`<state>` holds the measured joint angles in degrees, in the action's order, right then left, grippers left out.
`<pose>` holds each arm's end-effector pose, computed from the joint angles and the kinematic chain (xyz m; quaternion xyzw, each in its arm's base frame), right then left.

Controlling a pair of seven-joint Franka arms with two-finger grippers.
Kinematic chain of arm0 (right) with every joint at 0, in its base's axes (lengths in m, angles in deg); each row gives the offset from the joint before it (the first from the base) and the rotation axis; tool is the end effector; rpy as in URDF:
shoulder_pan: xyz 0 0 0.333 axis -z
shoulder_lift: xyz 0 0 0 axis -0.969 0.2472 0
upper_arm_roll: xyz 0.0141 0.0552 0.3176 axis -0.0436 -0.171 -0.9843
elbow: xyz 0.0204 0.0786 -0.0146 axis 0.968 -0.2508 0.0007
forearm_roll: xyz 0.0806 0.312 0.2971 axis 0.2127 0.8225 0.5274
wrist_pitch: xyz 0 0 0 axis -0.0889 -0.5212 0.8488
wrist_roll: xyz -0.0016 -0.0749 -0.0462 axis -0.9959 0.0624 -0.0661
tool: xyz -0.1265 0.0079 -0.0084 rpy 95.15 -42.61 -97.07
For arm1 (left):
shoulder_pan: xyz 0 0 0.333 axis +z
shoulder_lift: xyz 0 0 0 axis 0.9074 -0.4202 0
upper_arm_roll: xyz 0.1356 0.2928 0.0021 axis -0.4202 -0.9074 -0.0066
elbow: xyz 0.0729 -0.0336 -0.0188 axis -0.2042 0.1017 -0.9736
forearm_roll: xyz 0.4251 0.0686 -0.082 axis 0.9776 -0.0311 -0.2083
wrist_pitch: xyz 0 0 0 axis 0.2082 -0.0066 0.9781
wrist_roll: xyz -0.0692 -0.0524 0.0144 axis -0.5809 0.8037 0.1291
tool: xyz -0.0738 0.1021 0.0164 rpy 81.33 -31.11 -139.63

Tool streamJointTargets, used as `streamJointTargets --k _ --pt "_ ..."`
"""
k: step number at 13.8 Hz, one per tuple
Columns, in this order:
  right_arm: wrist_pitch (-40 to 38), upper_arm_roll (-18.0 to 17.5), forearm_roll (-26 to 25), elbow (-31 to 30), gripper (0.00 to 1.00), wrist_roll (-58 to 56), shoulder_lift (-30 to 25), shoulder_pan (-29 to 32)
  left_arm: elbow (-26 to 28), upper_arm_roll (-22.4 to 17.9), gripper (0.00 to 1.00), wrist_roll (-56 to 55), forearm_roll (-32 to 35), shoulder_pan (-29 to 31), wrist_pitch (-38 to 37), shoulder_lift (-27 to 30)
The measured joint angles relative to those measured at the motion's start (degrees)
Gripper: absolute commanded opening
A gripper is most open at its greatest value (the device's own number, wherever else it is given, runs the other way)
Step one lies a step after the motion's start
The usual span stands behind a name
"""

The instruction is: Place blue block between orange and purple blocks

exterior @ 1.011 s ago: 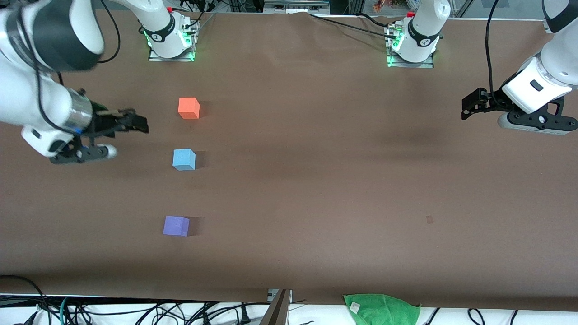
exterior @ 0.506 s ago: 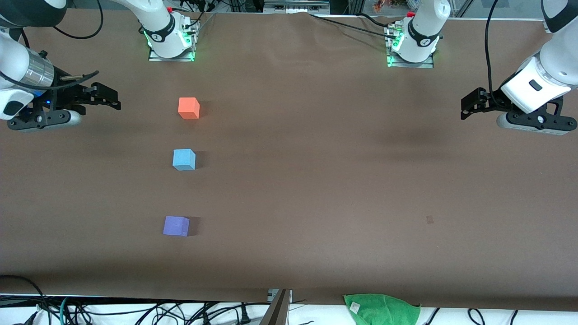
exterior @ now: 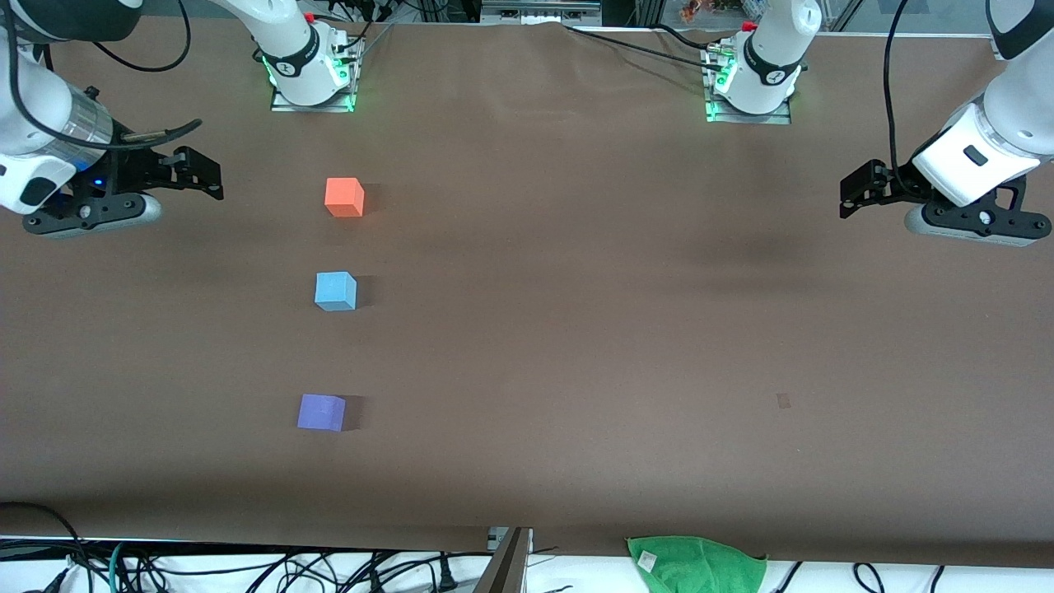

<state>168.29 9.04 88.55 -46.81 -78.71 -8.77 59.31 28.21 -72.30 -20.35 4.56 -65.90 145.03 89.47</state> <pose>0.5948 0.0778 0.5528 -0.9934 -0.0985 0.0580 0.0066 0.5994 -0.0571 0.5620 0.9980 -0.0589 -0.0231 0.0071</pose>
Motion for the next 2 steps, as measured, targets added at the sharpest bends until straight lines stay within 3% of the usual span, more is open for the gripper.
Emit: streamJointTargets --k 2 --pt "0.0 -1.3 -0.6 0.5 0.99 -0.1 0.0 1.5 0.0 0.0 1.00 0.0 0.0 0.0 0.0 0.0"
